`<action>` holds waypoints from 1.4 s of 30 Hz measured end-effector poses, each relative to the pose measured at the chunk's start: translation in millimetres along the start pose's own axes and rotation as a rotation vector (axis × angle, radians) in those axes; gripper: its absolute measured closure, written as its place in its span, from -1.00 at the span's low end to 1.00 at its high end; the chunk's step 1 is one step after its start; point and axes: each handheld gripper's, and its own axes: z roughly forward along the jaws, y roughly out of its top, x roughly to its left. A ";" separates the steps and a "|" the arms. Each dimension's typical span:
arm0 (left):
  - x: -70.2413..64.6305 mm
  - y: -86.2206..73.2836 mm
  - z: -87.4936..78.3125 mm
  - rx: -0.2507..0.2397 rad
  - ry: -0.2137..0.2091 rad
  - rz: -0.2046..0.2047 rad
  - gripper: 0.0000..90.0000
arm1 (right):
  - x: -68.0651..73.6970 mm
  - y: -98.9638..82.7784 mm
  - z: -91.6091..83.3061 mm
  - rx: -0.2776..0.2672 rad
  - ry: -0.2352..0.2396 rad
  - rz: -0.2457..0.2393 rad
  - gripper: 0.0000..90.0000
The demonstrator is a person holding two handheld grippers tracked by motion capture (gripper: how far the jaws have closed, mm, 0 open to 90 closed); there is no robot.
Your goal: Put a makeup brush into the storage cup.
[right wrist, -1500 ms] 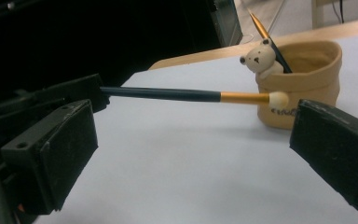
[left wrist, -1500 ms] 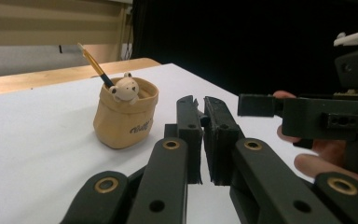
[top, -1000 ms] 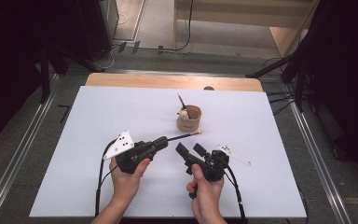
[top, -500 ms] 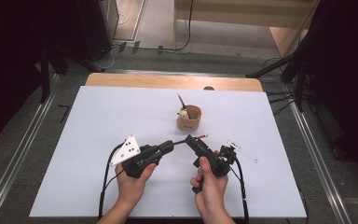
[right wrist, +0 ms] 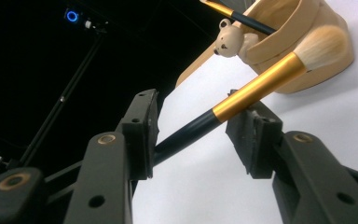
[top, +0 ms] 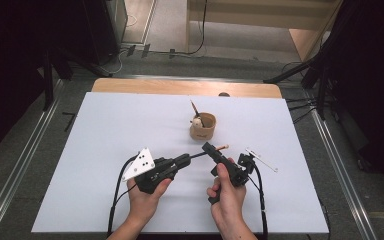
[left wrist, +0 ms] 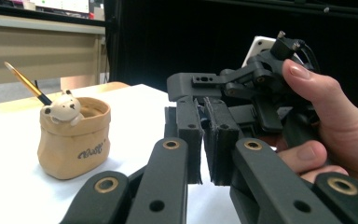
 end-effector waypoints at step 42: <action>52.4 -9.7 -97.1 0.114 0.241 0.024 -1.00 | 34.4 19.7 -18.7 -0.110 -0.083 -0.745 0.87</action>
